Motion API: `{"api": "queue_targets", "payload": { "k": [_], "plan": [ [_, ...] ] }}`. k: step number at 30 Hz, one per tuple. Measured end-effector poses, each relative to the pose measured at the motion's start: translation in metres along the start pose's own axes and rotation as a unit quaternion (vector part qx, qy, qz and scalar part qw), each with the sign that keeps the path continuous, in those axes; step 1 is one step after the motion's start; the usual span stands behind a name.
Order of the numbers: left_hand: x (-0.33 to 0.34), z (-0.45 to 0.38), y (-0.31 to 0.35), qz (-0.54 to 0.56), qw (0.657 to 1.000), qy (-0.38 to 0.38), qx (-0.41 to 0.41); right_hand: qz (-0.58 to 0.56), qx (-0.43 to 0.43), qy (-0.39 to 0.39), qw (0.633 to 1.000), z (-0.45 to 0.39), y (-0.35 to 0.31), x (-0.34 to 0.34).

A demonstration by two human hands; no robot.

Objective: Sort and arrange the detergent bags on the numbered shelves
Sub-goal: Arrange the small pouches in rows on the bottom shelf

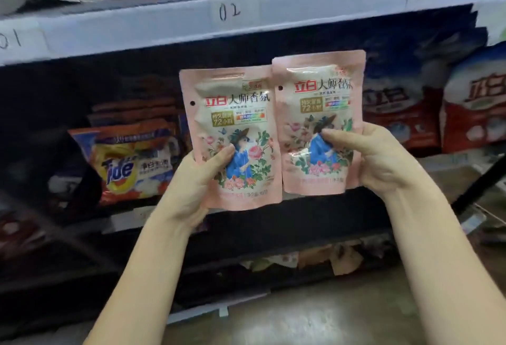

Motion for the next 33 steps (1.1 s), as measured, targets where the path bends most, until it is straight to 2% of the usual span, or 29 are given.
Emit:
{"api": "queue_targets", "payload": {
  "k": [6,10,15,24,33],
  "plan": [
    [-0.047,0.024,-0.111,0.034,0.988,0.008,-0.15,-0.011,0.118,0.045,0.992,0.035,0.116,-0.017],
    [-0.078,0.048,-0.172,0.008,0.967,0.025,-0.254,0.008,0.194,0.058,0.979,0.063,0.193,-0.021],
    [-0.118,0.062,-0.24,-0.007,0.946,0.046,-0.32,-0.044,0.257,0.064,0.963,0.078,0.283,-0.027],
    [-0.157,0.016,-0.351,-0.009,0.943,0.081,-0.324,-0.03,0.276,0.054,0.959,0.024,0.398,-0.066],
    [-0.209,-0.083,-0.42,-0.002,0.956,0.177,-0.233,0.01,0.186,0.027,0.982,-0.087,0.468,-0.082]
  ]
}}
Point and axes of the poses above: each hand's wrist, its own z-axis away from the middle knuckle, its own x-axis out of the palm, y = z × x, the point moved 5 cm from there along -z, towards the middle knuckle, and after that the axes turned 3 degrees about -x, right-handed, at the moved point
